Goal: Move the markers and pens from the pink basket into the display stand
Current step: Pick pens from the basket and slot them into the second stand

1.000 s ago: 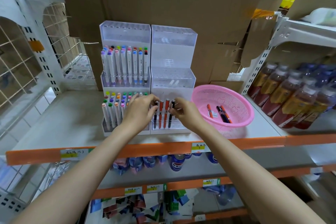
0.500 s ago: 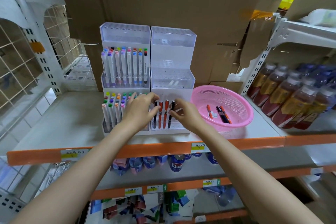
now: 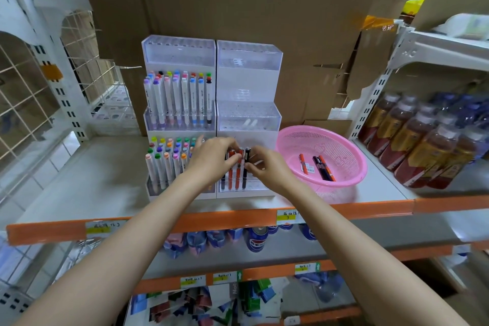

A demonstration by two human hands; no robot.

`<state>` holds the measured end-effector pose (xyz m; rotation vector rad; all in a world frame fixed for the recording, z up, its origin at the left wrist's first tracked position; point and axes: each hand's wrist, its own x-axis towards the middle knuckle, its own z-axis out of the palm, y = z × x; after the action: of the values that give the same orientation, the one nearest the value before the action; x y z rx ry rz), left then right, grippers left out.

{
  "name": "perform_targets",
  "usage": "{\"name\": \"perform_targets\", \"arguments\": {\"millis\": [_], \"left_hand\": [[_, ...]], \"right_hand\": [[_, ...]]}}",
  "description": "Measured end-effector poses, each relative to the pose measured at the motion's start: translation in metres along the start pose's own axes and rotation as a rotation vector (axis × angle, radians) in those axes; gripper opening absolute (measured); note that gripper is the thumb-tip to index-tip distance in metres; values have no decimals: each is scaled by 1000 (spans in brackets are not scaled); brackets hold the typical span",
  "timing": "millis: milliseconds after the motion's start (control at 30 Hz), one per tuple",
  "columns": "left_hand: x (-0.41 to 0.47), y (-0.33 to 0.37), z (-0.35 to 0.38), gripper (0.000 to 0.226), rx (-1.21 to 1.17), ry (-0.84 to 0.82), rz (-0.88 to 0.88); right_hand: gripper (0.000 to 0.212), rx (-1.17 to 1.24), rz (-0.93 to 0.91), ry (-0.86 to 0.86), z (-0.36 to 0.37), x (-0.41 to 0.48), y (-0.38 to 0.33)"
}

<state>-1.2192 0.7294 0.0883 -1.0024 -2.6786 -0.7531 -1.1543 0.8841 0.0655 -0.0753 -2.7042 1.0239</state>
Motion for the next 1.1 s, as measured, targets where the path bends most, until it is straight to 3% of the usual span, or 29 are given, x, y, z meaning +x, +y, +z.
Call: {"name": "perform_targets", "arguments": {"millis": [833,1100], "left_hand": [[3,7,-1,29,102,-45,117],[3,-3,1,26,255,-61,185]], "right_hand": [[24,-9,-16,21,-26,-6,4],[24,-16,-31,2,-19,-2,4]]}}
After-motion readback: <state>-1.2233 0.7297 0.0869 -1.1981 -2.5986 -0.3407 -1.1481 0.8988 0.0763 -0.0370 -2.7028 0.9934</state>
